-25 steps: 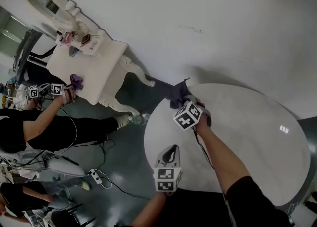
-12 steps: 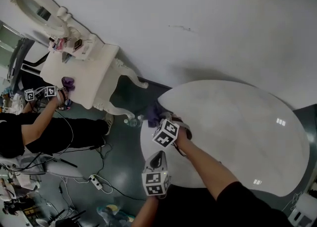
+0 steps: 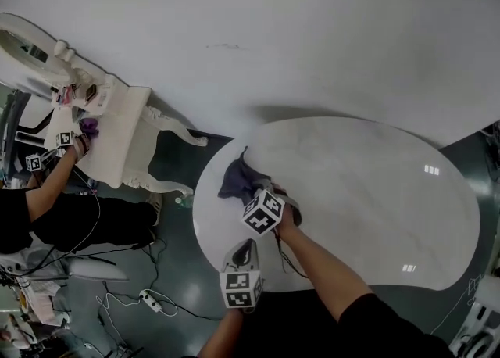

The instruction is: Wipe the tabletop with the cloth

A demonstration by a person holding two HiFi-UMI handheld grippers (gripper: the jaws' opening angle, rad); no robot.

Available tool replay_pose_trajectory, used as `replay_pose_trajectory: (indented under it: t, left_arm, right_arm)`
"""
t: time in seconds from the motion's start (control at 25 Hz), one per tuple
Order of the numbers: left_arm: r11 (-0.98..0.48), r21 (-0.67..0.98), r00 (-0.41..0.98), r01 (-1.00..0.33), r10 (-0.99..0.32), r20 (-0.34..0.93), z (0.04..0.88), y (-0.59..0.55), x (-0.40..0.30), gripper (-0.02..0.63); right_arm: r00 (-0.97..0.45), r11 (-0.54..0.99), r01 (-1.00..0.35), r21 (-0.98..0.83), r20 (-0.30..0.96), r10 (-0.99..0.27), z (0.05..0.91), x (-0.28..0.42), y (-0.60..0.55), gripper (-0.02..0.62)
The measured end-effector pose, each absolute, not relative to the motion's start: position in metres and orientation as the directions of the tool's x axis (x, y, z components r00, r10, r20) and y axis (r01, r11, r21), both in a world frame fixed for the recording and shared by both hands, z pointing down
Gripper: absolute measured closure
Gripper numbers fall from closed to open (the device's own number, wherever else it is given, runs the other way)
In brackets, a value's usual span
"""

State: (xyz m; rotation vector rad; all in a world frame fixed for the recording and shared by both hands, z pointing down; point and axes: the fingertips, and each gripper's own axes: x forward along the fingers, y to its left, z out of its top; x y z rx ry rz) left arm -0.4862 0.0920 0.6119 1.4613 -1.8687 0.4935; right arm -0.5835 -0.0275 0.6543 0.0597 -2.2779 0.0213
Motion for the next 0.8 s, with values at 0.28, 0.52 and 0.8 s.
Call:
replay_pose_trajectory:
  t: [0.28, 0.52, 0.8]
  left_arm:
    - [0.173, 0.120, -0.039, -0.978, -0.707, 0.706, 0.605, 0.054, -0.424, 0.600]
    - [0.076, 0.126, 0.037, -0.989, -0.702, 0.711, 0.602, 0.034, -0.373, 0.600]
    - [-0.034, 0.121, 0.111, -0.992, -0.691, 0.714, 0.599, 0.013, -0.322, 0.600]
  right_arm:
    - [-0.647, 0.983, -0.181, -0.023, 0.756, -0.102, 0.651, -0.512, -0.070, 0.549]
    - [-0.629, 0.962, -0.273, -0.028, 0.761, -0.157, 0.648, -0.447, -0.100, 0.549]
    - [-0.611, 0.933, -0.358, -0.029, 0.763, -0.211, 0.647, -0.383, -0.127, 0.549]
